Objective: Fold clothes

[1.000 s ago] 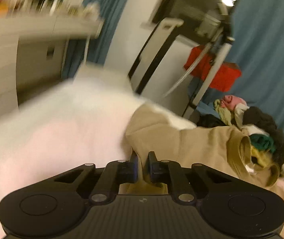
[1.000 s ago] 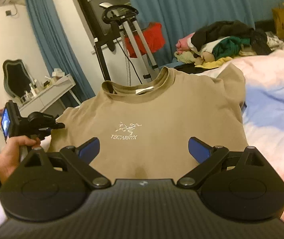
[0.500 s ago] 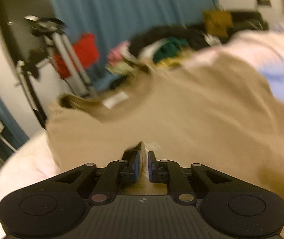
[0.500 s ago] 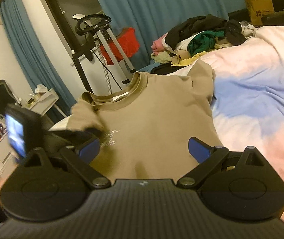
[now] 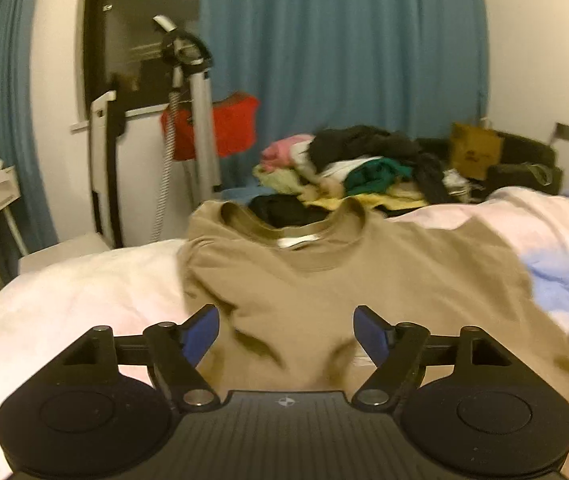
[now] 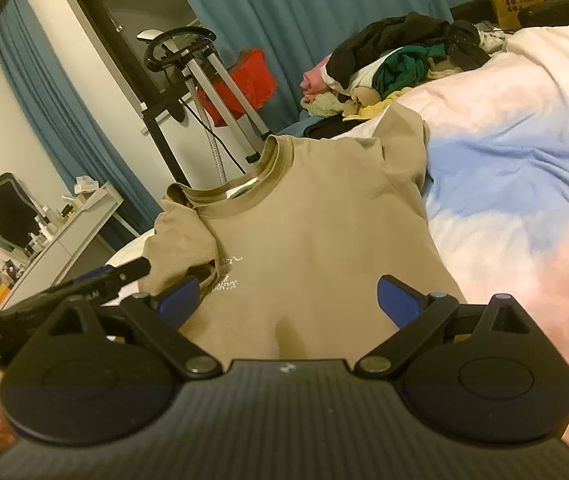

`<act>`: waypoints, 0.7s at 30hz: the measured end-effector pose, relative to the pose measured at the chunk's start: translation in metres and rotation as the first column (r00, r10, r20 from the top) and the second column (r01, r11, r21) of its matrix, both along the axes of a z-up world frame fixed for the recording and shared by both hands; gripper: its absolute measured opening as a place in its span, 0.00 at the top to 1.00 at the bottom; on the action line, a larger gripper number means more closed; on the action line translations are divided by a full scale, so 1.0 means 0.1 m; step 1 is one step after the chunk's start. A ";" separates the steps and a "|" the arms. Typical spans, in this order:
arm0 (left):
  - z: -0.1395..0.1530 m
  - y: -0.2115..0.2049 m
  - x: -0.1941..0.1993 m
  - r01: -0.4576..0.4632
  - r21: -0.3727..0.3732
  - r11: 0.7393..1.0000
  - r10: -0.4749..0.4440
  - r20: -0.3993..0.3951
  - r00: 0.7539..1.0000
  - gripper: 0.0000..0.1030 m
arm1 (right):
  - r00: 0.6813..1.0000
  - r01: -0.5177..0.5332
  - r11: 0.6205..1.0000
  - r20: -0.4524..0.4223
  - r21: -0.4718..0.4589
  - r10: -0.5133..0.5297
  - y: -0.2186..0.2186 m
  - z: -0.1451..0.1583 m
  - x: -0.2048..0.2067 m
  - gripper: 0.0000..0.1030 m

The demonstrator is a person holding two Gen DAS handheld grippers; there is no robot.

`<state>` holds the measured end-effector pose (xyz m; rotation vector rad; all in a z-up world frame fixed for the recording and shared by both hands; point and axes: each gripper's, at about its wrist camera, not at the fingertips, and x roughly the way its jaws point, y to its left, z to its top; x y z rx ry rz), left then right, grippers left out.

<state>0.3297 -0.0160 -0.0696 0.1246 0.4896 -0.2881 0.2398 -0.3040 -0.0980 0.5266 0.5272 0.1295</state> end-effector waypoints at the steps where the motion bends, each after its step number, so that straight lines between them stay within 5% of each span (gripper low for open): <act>1: -0.03 0.01 0.06 -0.013 -0.006 1.000 0.013 -0.016 1.000 0.28 | 1.000 -0.003 1.000 -0.002 -0.005 0.003 0.01 -0.01 0.00 0.06; 5: -0.10 0.08 0.38 -0.052 -0.105 0.993 0.041 -0.098 0.994 0.41 | 1.000 -0.013 1.000 -0.011 -0.027 0.012 0.06 -0.03 0.02 0.06; 6: -0.12 0.10 0.47 -0.062 -0.137 0.989 0.045 -0.121 0.992 0.50 | 1.000 -0.015 0.999 -0.013 -0.033 0.015 0.07 -0.04 0.02 0.06; 7: -0.12 0.21 0.60 -0.100 -0.213 0.972 0.063 -0.174 0.983 0.69 | 1.000 -0.018 0.999 -0.016 -0.038 0.017 0.09 -0.05 0.03 0.06; 9: -0.11 0.46 0.85 -0.185 -0.351 0.918 0.090 -0.270 0.959 0.92 | 1.000 -0.023 0.999 -0.020 -0.048 0.022 0.11 -0.06 0.03 0.06; 10: -0.06 0.56 0.94 -0.208 -0.361 0.909 0.109 -0.275 0.955 0.93 | 0.999 -0.025 0.998 -0.022 -0.053 0.024 0.12 -0.07 0.03 0.06; 12: 0.09 0.74 1.09 -0.229 -0.341 0.912 0.141 -0.263 0.954 0.94 | 0.999 -0.028 0.998 -0.026 -0.060 0.027 0.13 -0.08 0.04 0.06; 16: 0.52 1.13 1.39 -0.282 -0.178 0.943 0.237 -0.235 0.943 0.95 | 0.999 -0.028 0.997 -0.033 -0.074 0.026 0.16 -0.11 0.07 0.06; 18: 0.74 1.41 1.53 -0.370 -0.120 0.921 0.340 -0.212 0.916 0.95 | 0.999 -0.028 0.996 -0.037 -0.079 0.025 0.17 -0.13 0.10 0.06; 21: 0.98 1.89 1.63 -0.537 -0.129 0.833 0.518 -0.157 0.841 0.94 | 0.998 -0.040 0.996 -0.042 -0.079 0.037 0.20 -0.15 0.12 0.06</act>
